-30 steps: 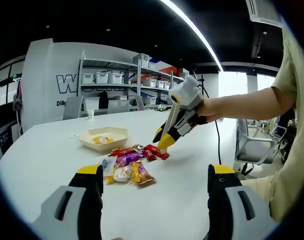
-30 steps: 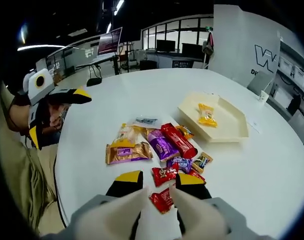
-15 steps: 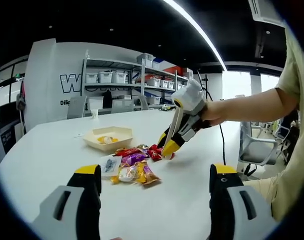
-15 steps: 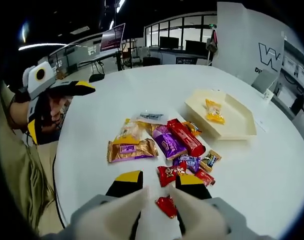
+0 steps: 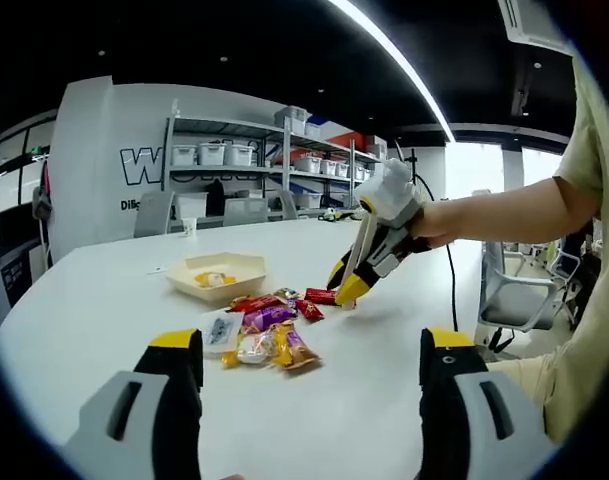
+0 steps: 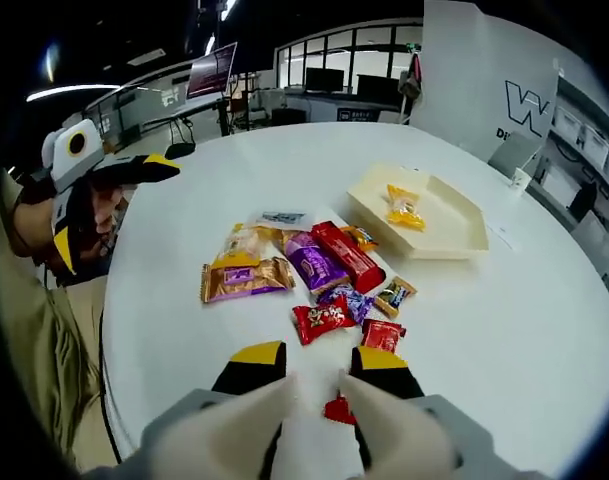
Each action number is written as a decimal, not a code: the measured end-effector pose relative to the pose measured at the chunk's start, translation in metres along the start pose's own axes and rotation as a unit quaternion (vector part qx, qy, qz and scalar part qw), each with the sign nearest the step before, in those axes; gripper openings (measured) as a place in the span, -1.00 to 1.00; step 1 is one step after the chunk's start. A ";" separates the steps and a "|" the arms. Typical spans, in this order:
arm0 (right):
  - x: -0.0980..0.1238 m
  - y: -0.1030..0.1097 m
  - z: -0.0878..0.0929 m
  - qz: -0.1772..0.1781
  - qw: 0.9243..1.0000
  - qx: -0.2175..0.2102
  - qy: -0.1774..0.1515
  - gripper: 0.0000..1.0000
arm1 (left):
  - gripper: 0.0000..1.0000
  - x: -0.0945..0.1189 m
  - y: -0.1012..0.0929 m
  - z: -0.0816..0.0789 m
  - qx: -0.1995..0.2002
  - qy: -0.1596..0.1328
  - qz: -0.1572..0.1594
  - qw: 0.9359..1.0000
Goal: Place the target food into the container with the food tongs after gripping and lifting it, then release it inside without dropping or visibly crushing the food.
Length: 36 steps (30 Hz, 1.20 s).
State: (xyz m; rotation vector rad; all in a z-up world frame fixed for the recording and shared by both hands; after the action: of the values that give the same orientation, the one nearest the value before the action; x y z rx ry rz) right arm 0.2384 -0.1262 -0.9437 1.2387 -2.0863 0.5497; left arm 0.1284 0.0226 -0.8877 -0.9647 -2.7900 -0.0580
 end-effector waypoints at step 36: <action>0.000 -0.043 -0.009 0.074 0.996 -0.042 -0.013 -0.53 | 0.75 -0.001 0.002 0.000 -0.002 0.002 0.003 1.000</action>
State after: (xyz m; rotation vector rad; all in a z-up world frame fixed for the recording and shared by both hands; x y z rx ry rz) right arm 0.2789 -0.1402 -0.9359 1.0550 -2.2124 0.5073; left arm 0.1302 0.0232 -0.8877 -0.9713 -2.7839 -0.0653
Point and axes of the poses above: the point that each gripper's makers call its tool centre point, and the gripper's own axes: x roughly backward along the fingers, y roughly to its left, z roughly out of its underside, the point moved 1 cm from there along x, roughly backward along the fingers, and after that the axes turned 1 degree about -z, right-handed, at the moved point
